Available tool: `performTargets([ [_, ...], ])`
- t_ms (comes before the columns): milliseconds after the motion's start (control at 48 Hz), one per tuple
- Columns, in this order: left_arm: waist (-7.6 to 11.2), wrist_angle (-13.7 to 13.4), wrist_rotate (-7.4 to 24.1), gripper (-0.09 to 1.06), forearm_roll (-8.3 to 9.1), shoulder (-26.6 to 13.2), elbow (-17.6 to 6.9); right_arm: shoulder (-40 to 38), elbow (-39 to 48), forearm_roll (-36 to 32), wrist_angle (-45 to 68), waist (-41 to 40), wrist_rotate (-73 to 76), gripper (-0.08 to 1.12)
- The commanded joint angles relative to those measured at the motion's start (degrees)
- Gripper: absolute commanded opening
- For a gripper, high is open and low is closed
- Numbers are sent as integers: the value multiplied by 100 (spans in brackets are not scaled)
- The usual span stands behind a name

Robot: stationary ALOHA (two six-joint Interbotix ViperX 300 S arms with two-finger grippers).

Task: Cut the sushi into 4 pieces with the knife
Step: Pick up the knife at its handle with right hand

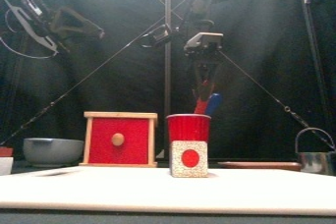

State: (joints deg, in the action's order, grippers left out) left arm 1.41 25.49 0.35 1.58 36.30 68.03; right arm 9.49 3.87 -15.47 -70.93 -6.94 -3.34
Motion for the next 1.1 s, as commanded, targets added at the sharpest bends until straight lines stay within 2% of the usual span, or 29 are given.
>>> performTargets([
  [21, -9, 53, 9, 6, 9, 0, -53, -88, -132, -18, -35, -53, -26, 70],
  [333, -9, 53, 9, 6, 9, -9, -26, -53, -141, -97, -70, -97, -105, 66],
  [562, -18, 53, 9, 6, 9, -9, -26, -9, -255, -105, -105, -97, -123, 50],
  [771, -26, 53, 9, 6, 9, -9, -26, -9, -422, -70, -167, -105, -132, 43],
  [917, -88, 53, 9, 6, 9, -9, -26, -132, -686, -53, -404, -141, -141, 37],
  [1104, -114, 53, 9, 6, 9, 18, -26, -448, -984, 97, -563, -141, -132, 25],
])
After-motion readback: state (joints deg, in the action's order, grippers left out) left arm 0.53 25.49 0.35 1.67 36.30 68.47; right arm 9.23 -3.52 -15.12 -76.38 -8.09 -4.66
